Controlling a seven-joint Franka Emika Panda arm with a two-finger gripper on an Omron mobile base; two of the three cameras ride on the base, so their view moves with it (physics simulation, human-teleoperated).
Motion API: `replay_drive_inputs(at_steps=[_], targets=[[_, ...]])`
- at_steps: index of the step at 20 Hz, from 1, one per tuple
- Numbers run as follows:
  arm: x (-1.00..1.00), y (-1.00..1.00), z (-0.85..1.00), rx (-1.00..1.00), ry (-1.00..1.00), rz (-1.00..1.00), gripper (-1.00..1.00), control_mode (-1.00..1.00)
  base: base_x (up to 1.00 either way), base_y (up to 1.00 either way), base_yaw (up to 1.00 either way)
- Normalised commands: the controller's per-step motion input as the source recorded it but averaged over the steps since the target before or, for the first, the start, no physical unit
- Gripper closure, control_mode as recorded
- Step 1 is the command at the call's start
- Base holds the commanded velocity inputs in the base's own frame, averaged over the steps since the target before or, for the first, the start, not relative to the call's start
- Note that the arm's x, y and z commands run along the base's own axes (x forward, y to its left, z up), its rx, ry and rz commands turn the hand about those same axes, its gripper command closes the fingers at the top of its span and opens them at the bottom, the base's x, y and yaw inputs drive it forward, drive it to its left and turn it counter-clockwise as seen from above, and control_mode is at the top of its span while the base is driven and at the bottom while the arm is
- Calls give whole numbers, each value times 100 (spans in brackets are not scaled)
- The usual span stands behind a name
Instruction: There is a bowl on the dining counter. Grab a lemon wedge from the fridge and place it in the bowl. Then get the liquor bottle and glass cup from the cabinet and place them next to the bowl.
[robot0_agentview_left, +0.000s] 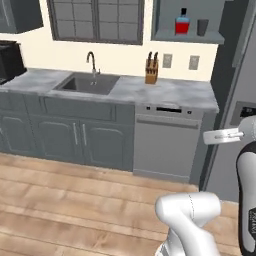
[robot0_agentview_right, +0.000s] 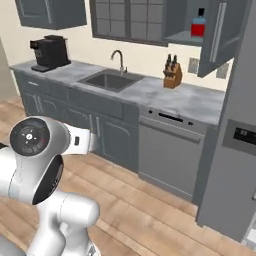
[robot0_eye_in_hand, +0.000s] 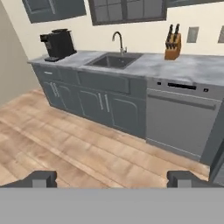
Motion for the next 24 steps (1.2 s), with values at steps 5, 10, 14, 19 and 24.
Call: replay_drive_inputs(at_steps=[5, 10, 14, 19, 24], targets=[[0, 0, 0, 0, 0, 0, -100, 100, 93, 47, -42], [0, 0, 0, 0, 0, 0, -100, 100, 91, 42, -41], [0, 0, 0, 0, 0, 0, -100, 100, 89, 42, -41], [0, 0, 0, 0, 0, 0, -100, 100, 86, 42, -42], [0, 0, 0, 0, 0, 0, -100, 100, 80, 44, -38]])
